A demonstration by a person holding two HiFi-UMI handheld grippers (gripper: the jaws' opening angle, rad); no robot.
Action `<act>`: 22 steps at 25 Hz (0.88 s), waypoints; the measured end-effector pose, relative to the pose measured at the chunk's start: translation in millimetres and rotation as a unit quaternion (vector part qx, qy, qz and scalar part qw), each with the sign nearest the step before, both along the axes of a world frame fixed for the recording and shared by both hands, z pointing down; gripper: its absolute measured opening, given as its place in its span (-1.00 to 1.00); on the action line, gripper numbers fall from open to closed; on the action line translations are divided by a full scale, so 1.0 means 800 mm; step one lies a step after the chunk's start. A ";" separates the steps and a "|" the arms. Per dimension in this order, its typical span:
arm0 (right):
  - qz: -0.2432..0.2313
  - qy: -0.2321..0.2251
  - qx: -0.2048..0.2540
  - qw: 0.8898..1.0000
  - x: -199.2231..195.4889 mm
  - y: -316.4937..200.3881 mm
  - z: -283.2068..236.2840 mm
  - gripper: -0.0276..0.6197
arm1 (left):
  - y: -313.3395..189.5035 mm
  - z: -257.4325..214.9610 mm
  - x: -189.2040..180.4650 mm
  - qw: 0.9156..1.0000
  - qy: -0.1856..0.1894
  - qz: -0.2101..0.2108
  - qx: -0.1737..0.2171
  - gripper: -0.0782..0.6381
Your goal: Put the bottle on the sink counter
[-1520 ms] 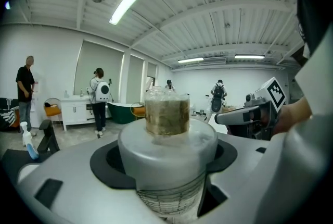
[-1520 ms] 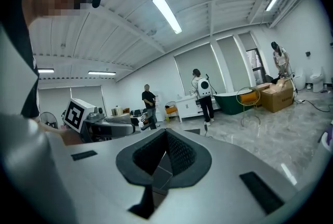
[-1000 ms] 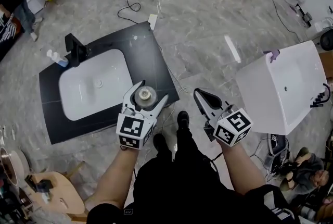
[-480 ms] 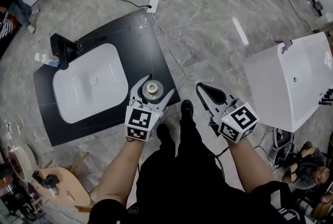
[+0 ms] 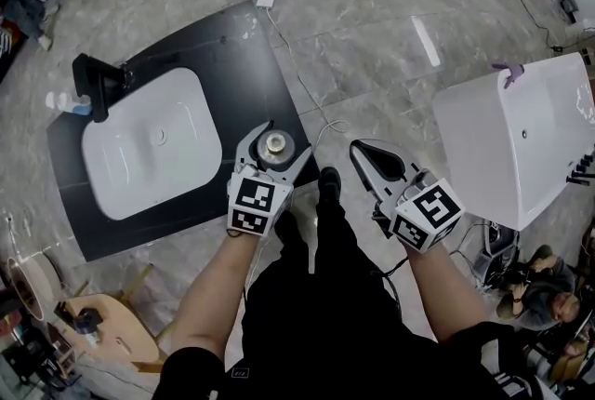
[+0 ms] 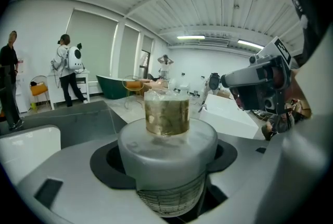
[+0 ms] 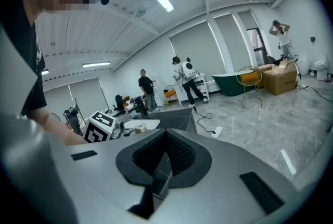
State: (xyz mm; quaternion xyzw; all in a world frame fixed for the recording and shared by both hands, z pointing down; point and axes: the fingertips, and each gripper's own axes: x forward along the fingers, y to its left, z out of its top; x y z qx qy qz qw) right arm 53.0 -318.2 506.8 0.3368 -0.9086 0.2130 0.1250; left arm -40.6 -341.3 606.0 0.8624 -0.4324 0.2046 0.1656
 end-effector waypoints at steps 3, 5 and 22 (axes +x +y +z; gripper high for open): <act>0.010 0.003 -0.005 1.000 0.002 -0.001 0.004 -0.87 | -0.006 0.012 -0.002 1.000 -0.004 -0.005 -0.004 0.19; 0.012 0.002 -0.007 1.000 0.003 -0.002 0.005 -0.87 | -0.010 0.021 -0.003 1.000 -0.006 -0.012 -0.010 0.19; 0.015 -0.002 -0.009 1.000 0.010 0.007 0.008 -0.87 | -0.016 0.059 0.004 0.998 -0.057 0.016 -0.035 0.19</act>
